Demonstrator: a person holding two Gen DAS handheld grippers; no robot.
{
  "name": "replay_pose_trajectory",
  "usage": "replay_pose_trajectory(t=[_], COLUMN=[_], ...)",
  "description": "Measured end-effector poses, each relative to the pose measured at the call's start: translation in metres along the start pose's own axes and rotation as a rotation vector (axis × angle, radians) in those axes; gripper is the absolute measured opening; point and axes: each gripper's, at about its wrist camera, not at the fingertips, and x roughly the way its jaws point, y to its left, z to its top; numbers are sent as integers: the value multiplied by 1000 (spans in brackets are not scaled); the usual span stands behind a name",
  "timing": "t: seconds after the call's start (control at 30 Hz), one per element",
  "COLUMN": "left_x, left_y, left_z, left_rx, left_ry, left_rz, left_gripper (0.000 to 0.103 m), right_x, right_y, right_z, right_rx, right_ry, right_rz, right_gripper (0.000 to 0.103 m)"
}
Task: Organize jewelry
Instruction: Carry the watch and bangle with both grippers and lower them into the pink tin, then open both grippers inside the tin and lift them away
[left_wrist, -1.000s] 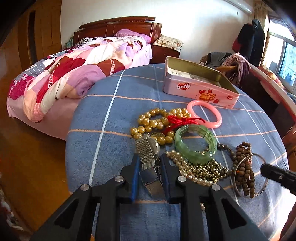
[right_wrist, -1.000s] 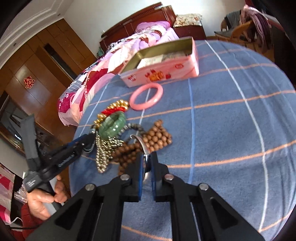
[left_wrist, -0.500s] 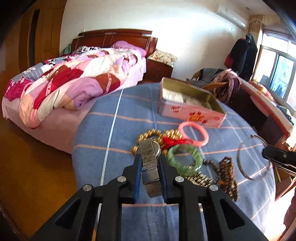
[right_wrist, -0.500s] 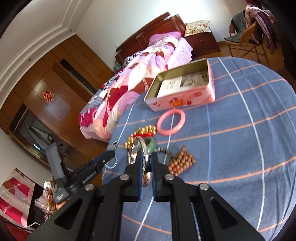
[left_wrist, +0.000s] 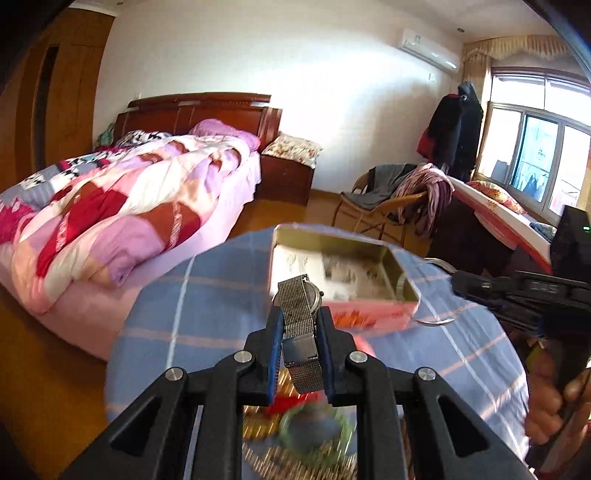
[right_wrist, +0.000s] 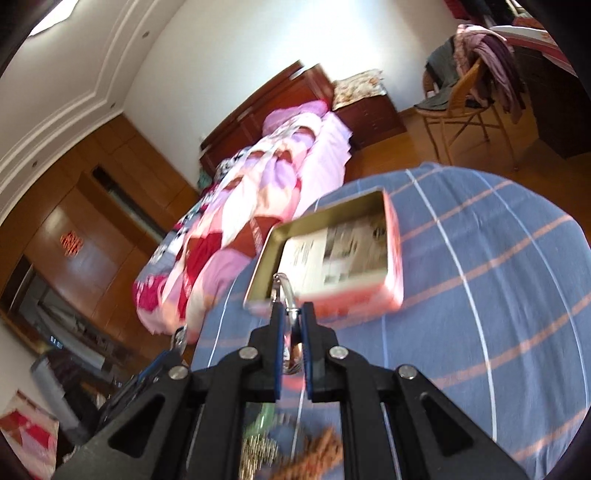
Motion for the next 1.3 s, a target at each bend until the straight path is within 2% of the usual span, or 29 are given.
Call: replay_pose_trajectory(t=[0.13,0.33,0.4,0.53,0.57,0.63,0.67,0.73,0.8,0.87,0.93,1.0,1.17,1.23,1.3], left_x=[39,102,121,138,141,145,145,142,130,117,105,91,57,44,32], left_y=[-8,-23,-23,-18,-17,-16,-17,-19,-22,-24,-23,-19,-11,-8,-4], left_z=[19,32,31,29,29,29,29,31,34,36,37,34,17,7,-3], left_rx=[0,48,59,34,25,6,4,10,25,43,62,73,68,59,46], left_ry=[3,55,90,131,138,149,155,151,115,87,80,77,74,72,74], left_rz=[-28,-17,5,23,34,44,47,68,102,125,144,167,215,228,232], left_gripper=[18,18,18,18,18,20,22,46,57,58,58,58,58,58,58], right_x=[35,81,84,78,79,81,81,77,64,54,50,44,18,7,-2], right_y=[-8,-29,-31,-27,-27,-28,-28,-28,-29,-29,-30,-33,-33,-33,-32], right_z=[19,24,24,22,22,22,21,24,27,29,28,23,-4,-16,-27], right_rx=[15,58,54,-14,-18,-20,-25,-19,-11,-15,-21,-2,0,-5,-12], right_ry=[-2,72,80,55,59,75,73,48,-14,-69,-87,-68,-34,-20,-9], right_rz=[-41,-66,-52,-96,-95,-79,-72,-49,-49,-94,-154,-214,-265,-279,-294], right_gripper=[12,12,11,11,15,16,17,22,23,23,23,23,23,25,37])
